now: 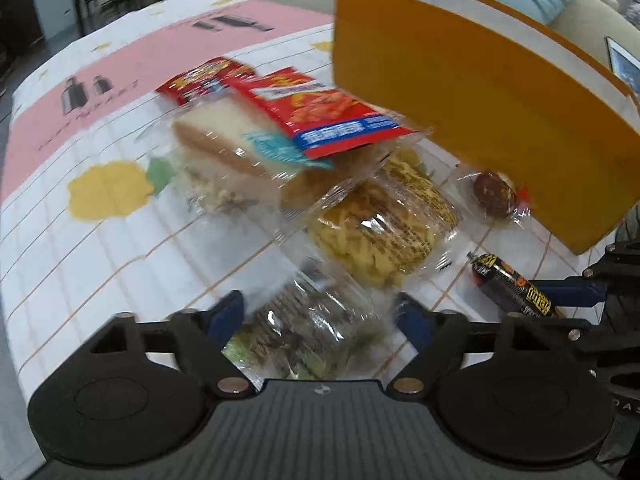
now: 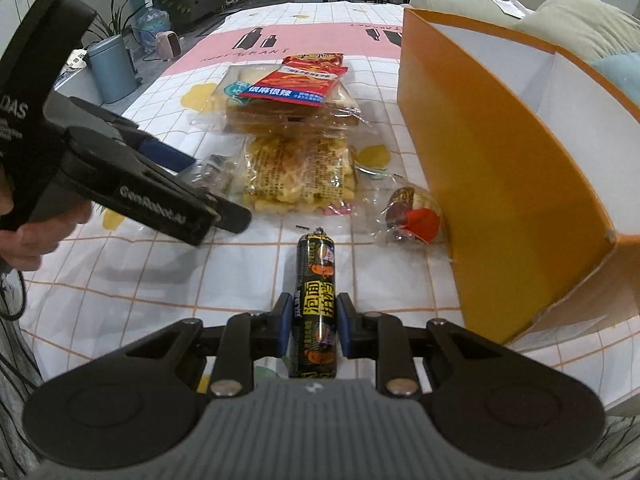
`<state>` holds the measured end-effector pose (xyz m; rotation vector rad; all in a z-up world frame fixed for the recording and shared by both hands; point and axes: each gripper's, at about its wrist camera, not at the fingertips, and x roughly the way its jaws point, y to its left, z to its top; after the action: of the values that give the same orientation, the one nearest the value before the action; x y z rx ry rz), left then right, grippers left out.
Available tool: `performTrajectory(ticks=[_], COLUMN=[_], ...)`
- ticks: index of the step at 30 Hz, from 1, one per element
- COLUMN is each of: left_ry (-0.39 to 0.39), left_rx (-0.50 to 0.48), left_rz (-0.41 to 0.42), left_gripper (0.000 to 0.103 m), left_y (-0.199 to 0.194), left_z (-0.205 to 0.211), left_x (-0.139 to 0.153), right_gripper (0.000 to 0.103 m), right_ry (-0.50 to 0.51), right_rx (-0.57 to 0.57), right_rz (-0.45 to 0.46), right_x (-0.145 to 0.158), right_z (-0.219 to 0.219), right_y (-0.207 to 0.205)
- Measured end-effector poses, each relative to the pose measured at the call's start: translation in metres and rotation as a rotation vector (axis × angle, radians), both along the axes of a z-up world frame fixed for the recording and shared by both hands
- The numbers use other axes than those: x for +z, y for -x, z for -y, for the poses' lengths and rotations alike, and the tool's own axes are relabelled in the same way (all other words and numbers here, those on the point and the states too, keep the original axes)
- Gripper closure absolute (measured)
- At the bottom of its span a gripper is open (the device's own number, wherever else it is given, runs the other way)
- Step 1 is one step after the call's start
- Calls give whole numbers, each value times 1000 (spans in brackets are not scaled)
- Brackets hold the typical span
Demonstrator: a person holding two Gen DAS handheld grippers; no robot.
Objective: Organize snacks
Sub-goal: 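Grasp the clear wrapped snack pack with the left tool, then lower the snack pack into the box with left tool while right tool drops the sausage stick in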
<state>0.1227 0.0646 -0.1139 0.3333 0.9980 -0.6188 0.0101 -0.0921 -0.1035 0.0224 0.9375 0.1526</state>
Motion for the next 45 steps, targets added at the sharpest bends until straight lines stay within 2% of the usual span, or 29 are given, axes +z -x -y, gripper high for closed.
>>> performTrajectory(ticks=[4,10,13,19,22,28,32,38,45], left_ry=[-50,-82,-43,101,112,190,239,341,412], left_rx=[35,161,201,290,312,368,418,470,467], left_rz=[-1,-12,-6,-14,-31,-49,-90,-99,-44], left_gripper=[31,34,41,49,53,54,54,54,54], left_y=[11,29,37,41,42,46,45,42,48], left_z=[-4,-13,-17,-30,-30,-37,-43,-54,-56], left_x=[4,11,22,44,44,51,52,58,76], right_gripper=[82,82,82,82,82,82,82,82,82], right_ry=[-5,-68,-96,-155,-167,-196,-217,-231,-294], right_rx=[2,17,33,40,35,56,61,80,100], right_rz=[-5,-21,1,53,69,126,139,163,208], right_x=[1,6,15,35,40,53,57,61,76], right_z=[2,4,2,9,14,22,25,27,35], right_y=[3,6,10,15,14,14,15,15,15])
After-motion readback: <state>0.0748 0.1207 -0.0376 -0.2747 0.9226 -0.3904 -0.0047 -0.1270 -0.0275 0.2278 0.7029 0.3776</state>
